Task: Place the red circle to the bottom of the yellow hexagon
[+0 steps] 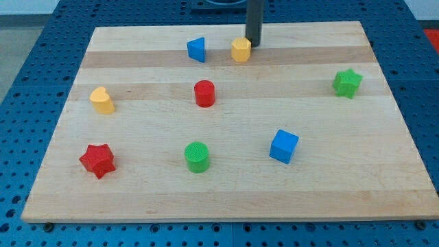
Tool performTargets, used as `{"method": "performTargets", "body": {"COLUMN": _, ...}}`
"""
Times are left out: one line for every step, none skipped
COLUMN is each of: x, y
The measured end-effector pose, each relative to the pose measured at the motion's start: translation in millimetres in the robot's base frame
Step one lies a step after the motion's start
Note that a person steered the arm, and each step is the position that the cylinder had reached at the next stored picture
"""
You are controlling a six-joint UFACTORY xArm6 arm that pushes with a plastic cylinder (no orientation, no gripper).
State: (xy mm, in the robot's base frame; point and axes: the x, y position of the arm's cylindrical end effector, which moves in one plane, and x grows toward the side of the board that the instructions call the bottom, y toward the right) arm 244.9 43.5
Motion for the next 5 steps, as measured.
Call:
{"method": "performTargets", "body": {"x": 9, "y": 3}}
{"method": "performTargets", "body": {"x": 92, "y": 34}}
{"method": "performTargets", "body": {"x": 184, "y": 61}}
{"method": "performTargets", "body": {"x": 220, "y": -38}}
{"method": "performTargets", "body": {"x": 222, "y": -104}}
